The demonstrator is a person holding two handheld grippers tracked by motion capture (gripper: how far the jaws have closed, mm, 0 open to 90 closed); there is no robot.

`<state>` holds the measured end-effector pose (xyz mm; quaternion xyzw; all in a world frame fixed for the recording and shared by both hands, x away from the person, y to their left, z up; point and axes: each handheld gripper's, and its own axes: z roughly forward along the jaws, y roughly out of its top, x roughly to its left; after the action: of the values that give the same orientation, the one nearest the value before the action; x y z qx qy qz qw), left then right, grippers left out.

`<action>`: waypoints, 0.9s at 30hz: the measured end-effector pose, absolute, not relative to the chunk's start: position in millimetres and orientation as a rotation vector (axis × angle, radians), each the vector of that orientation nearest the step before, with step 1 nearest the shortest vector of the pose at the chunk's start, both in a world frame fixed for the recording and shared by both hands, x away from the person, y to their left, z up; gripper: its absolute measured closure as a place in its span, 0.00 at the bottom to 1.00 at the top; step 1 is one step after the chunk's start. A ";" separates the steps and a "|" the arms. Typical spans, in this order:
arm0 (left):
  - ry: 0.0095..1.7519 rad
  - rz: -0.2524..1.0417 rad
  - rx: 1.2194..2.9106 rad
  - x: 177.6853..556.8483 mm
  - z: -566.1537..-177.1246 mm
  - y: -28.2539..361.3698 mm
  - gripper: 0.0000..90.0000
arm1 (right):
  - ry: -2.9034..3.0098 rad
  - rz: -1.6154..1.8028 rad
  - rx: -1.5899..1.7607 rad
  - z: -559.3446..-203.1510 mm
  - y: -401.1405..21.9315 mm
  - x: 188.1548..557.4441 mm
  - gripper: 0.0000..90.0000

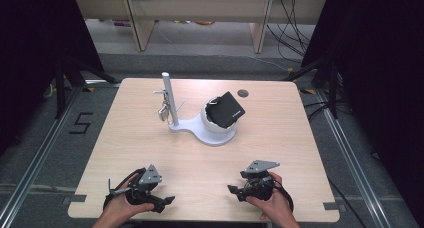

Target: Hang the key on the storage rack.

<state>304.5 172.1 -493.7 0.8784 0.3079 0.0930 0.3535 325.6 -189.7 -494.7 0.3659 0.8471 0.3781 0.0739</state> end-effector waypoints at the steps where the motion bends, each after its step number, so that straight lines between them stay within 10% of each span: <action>1: 0.799 0.242 2.264 303.1 -494.5 172.1 0.19 | 2.542 1.136 1.095 -494.6 -189.7 325.4 0.33; 27: 0.817 0.317 2.238 287.0 -506.9 169.6 0.18 | 2.555 1.144 1.088 -494.4 -188.4 325.0 0.33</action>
<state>287.0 169.6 -506.9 0.8685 0.3170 0.1231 0.3607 325.0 -188.4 -494.4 0.3614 0.8486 0.3801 0.0690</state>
